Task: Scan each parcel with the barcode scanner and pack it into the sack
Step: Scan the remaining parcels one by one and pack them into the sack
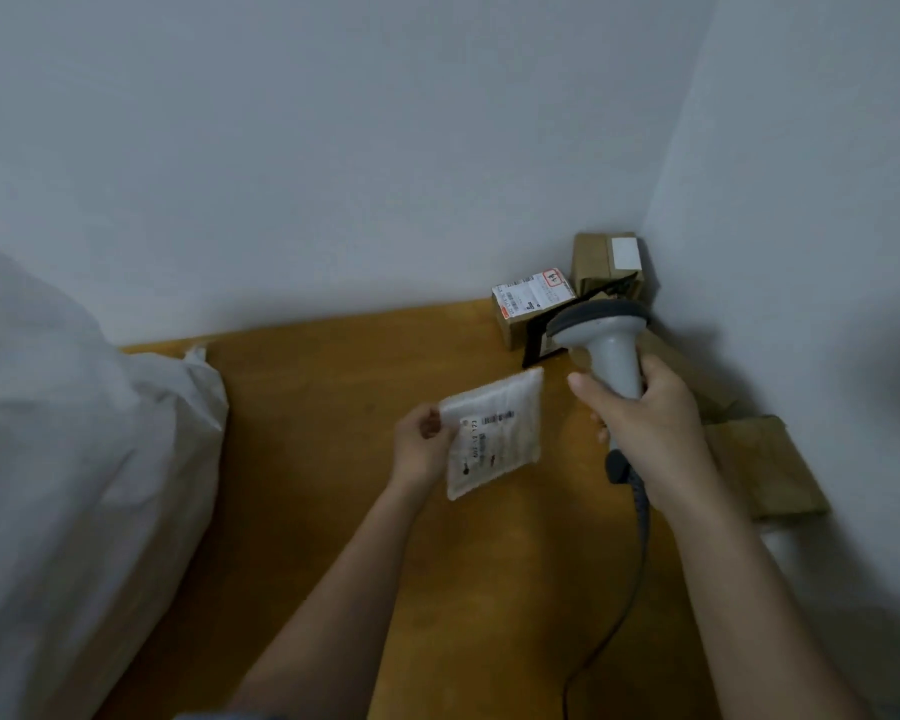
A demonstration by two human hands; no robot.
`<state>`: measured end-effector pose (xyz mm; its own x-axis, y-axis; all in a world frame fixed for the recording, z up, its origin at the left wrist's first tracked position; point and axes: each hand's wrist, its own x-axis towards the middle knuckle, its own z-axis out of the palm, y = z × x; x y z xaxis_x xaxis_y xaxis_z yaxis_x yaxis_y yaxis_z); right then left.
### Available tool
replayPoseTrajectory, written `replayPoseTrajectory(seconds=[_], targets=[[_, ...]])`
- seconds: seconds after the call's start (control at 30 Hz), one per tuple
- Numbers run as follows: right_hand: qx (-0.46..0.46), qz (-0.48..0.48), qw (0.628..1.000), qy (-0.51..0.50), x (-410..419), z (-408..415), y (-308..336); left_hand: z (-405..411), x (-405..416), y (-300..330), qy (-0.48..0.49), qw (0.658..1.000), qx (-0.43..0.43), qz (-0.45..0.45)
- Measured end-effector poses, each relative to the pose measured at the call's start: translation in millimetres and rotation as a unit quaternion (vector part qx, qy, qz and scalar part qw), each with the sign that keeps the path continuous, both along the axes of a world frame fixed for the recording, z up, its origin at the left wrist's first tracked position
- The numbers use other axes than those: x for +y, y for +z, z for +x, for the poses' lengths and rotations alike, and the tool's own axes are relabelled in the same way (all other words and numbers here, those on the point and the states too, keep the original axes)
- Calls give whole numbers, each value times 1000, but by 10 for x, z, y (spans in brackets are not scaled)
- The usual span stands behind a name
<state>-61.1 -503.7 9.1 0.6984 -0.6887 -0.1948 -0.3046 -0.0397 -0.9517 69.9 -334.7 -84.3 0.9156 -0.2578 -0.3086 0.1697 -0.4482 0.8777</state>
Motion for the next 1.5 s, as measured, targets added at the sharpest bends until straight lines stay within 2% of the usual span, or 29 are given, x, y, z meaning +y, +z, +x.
replayPoseTrajectory(seconds=[0.17, 0.23, 0.37, 0.43, 0.5, 0.57, 0.67, 0.7, 0.77, 0.87, 0.97, 1.07, 1.3, 1.5], targets=[[30, -38, 995, 82, 453, -78, 166, -202, 347, 644, -149, 977, -144, 58], [52, -47, 991, 114, 649, -125, 188, -309, 498, 844, -171, 968, -178, 41], [80, -67, 986, 128, 997, -213, 205, -514, 823, 1208, -134, 969, -208, -25], [63, -47, 990, 114, 1142, -257, 230, -593, 1019, 1298, -61, 966, -251, 18], [40, 1, 996, 83, 1254, -299, 285, -716, 1242, 1355, 32, 976, -216, 15], [7, 56, 997, 44, 1338, -341, 362, -862, 1439, 1381, 71, 991, -109, -38], [-33, 101, 994, 4, 1456, -393, 499, -1069, 1666, 1292, -35, 997, 36, -56], [-42, 109, 993, 0, 1496, -407, 543, -1130, 1717, 1258, -65, 991, 75, -84], [-52, 99, 994, 2, 1573, -436, 633, -1229, 1796, 1209, -61, 974, 125, -179], [-68, 46, 997, 10, 1637, -502, 803, -1261, 1864, 1223, 10, 956, 126, -263], [-75, 1, 996, 39, 1671, -631, 1038, -1242, 1908, 1233, 70, 956, 91, -269], [-82, 13, 994, 73, 1728, -759, 1329, -1225, 1908, 1247, 111, 956, 73, -261], [-119, 30, 977, 173, 1867, -1157, 1930, -1289, 1820, 1355, 122, 965, 36, -228], [-151, 22, 971, 186, 1921, -1428, 2139, -1342, 1723, 1466, 116, 970, 6, -216]])
